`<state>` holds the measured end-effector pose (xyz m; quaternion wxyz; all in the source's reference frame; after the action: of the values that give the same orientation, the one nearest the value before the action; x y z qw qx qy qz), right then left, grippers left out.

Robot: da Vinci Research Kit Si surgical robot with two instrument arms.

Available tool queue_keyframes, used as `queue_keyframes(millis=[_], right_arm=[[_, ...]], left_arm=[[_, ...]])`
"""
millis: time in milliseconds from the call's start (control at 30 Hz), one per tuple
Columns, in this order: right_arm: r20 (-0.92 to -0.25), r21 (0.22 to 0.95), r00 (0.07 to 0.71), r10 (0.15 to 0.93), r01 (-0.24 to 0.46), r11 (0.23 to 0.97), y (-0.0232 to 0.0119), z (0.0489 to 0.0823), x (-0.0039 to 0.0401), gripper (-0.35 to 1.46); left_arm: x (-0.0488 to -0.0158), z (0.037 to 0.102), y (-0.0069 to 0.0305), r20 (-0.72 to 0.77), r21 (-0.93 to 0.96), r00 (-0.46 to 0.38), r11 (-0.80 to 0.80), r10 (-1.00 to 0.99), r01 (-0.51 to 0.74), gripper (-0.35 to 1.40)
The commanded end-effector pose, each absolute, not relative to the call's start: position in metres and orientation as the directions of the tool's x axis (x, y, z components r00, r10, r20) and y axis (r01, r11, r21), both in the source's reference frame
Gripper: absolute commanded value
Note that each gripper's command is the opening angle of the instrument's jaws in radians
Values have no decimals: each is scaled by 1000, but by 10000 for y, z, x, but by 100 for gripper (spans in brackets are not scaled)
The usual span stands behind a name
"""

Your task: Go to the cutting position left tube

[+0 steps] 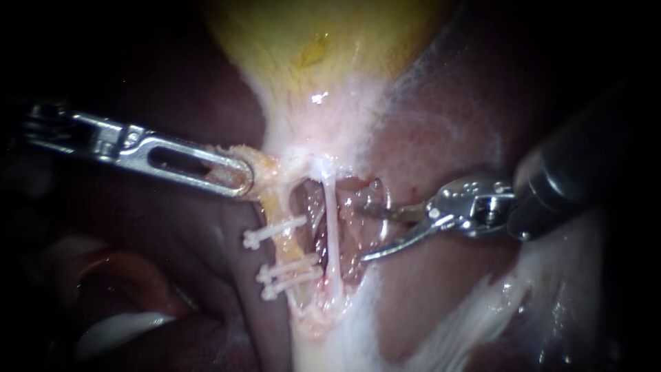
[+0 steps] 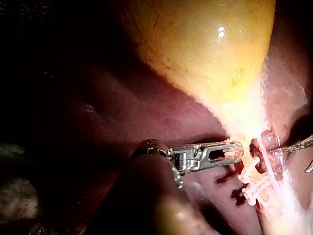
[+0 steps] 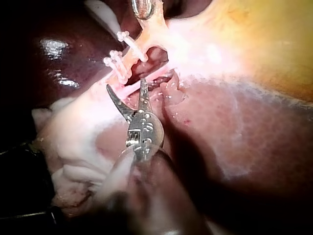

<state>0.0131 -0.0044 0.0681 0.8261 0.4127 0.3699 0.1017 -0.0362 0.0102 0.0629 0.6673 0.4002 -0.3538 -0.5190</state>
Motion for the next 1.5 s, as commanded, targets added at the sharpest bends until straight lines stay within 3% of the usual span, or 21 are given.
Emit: queue_keyframes(millis=[33, 500, 1033, 1500], right_arm=[[-525, 760, 708, 473, 139, 635, -46, 682, 134, 130], [-502, 772, 726, 470, 132, 622, -63, 706, 166, 128], [-496, 769, 728, 473, 115, 629, -58, 731, 182, 128], [-515, 781, 690, 509, 132, 610, -57, 741, 208, 133]], left_arm=[[-362, 628, 102, 57, 901, 211, 141, -976, 410, -35], [-363, 625, 100, 57, 901, 210, 141, -976, 410, -35], [-364, 623, 99, 57, 901, 209, 141, -976, 411, -35], [-364, 623, 99, 57, 901, 209, 141, -976, 411, -35]])
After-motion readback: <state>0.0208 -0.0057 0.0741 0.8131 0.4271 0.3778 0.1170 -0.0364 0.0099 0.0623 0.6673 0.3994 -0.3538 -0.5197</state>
